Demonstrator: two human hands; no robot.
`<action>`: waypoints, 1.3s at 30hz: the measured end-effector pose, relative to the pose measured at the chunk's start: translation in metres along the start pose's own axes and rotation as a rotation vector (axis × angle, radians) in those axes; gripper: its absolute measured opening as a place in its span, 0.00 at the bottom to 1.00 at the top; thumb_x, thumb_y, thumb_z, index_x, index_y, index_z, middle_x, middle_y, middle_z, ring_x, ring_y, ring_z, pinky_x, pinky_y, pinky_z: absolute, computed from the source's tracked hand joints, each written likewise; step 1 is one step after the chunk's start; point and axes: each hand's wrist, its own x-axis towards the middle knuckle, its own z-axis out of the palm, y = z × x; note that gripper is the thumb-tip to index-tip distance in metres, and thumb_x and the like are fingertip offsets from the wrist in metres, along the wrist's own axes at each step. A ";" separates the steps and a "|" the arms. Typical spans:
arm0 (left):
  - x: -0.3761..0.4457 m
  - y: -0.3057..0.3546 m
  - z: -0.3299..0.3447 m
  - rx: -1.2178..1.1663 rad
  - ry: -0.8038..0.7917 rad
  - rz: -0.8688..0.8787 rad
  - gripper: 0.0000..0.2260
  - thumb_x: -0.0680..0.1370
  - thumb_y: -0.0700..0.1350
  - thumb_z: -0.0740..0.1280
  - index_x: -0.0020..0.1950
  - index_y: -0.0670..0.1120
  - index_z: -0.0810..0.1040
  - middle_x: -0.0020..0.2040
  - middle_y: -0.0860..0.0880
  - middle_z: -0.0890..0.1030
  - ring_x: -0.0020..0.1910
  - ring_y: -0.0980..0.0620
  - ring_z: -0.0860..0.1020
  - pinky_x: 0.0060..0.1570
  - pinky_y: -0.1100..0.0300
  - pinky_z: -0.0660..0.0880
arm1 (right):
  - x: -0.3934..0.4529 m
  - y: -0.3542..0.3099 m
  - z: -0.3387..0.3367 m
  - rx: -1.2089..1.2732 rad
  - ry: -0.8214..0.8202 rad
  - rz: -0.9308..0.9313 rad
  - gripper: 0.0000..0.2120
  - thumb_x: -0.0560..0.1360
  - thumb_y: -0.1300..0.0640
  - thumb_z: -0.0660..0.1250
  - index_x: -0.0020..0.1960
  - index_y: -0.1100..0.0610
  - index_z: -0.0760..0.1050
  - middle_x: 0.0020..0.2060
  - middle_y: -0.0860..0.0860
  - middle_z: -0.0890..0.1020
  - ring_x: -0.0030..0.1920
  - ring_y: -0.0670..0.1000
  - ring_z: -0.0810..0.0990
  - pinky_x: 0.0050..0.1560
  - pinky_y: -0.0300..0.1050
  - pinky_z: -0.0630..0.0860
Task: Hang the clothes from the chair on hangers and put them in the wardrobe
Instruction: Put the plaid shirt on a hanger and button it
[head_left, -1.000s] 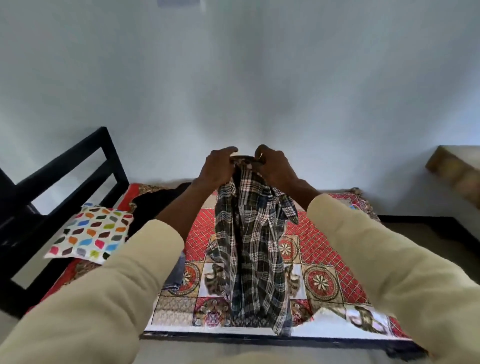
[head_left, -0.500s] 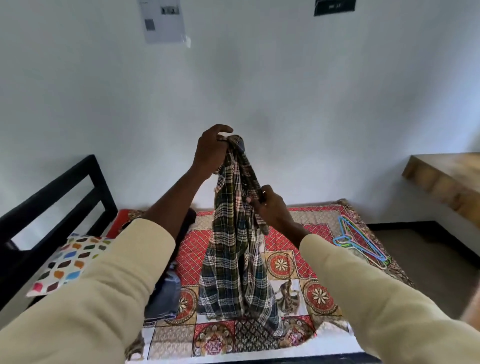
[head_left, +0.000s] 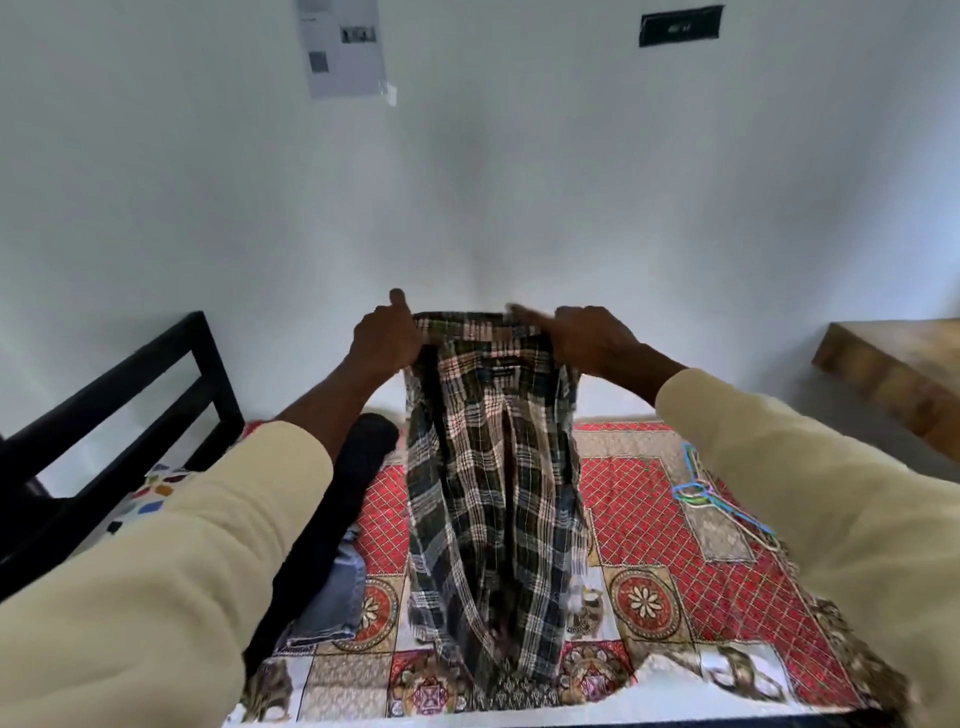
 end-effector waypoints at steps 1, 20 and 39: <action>0.002 0.002 0.000 -0.005 0.011 -0.041 0.22 0.77 0.42 0.62 0.69 0.36 0.63 0.53 0.36 0.79 0.51 0.34 0.79 0.48 0.48 0.74 | -0.002 -0.001 -0.002 -0.076 -0.045 -0.130 0.30 0.81 0.57 0.57 0.79 0.42 0.51 0.48 0.58 0.77 0.43 0.62 0.80 0.39 0.48 0.67; -0.006 0.049 0.002 -0.333 -0.746 0.026 0.06 0.75 0.35 0.70 0.51 0.36 0.81 0.47 0.40 0.84 0.42 0.46 0.85 0.43 0.52 0.83 | -0.014 0.016 -0.010 0.050 -0.149 0.226 0.10 0.75 0.63 0.61 0.52 0.64 0.78 0.49 0.62 0.82 0.51 0.64 0.81 0.47 0.51 0.76; -0.009 0.041 0.025 -0.626 -0.465 0.204 0.20 0.60 0.44 0.77 0.47 0.49 0.72 0.45 0.45 0.78 0.46 0.49 0.75 0.45 0.53 0.72 | -0.044 0.021 0.034 1.181 -0.053 0.497 0.16 0.73 0.72 0.62 0.54 0.59 0.60 0.38 0.53 0.69 0.35 0.48 0.68 0.28 0.41 0.66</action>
